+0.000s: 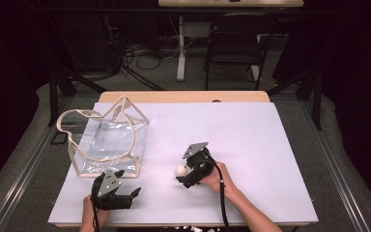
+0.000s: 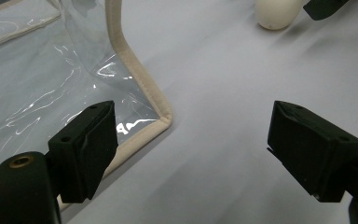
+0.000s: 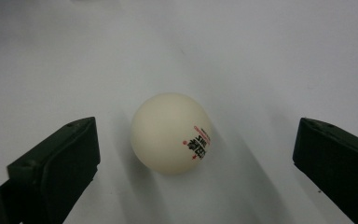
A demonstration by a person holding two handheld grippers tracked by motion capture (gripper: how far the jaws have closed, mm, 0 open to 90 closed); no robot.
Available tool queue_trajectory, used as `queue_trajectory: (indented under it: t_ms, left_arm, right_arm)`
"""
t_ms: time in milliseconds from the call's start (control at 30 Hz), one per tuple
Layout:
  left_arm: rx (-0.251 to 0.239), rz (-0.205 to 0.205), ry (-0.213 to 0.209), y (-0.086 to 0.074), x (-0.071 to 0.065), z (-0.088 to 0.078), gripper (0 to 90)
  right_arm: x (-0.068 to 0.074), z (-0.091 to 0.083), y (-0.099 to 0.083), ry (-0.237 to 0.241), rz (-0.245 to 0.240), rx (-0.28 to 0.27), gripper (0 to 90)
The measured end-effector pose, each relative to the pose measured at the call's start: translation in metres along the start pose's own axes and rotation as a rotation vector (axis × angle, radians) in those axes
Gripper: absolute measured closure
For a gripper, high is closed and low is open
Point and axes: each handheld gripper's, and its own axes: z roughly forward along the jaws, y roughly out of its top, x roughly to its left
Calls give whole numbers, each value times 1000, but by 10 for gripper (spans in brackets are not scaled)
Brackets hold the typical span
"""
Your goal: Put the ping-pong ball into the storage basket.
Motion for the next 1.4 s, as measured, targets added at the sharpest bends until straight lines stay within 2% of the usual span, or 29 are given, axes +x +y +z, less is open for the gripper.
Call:
queue_trajectory:
  t_ms: [100, 200, 333, 367, 600, 633, 767, 1033, 1400]
  left_arm:
    - [1, 0, -1, 0, 0, 0, 164]
    - [2, -2, -2, 0, 0, 0, 164]
    - [1, 0, -1, 0, 0, 0, 164]
    - [1, -4, -2, 0, 0, 0, 164]
    - [4, -1, -4, 0, 0, 1, 164]
    - [4, 0, -4, 0, 0, 1, 164]
    - [5, 0, -4, 0, 0, 1, 163]
    - [4, 5, -6, 0, -1, 1, 164]
    - [8, 7, -6, 0, -1, 1, 164]
  right_arm:
    - [2, 0, 0, 6, -8, -5, 50]
    - [3, 0, 1, 8, -11, 1, 145]
    - [5, 2, 0, 0, -27, 8, 196]
    - [6, 4, 0, -6, -26, 16, 240]
    - [7, 6, 0, -3, -38, 28, 316]
    - [7, 7, -1, -2, -43, 32, 369]
    - [8, 7, 0, 2, -42, 36, 427]
    - [8, 7, -1, 8, -44, 33, 499]
    - [12, 4, 0, -6, -65, 37, 501]
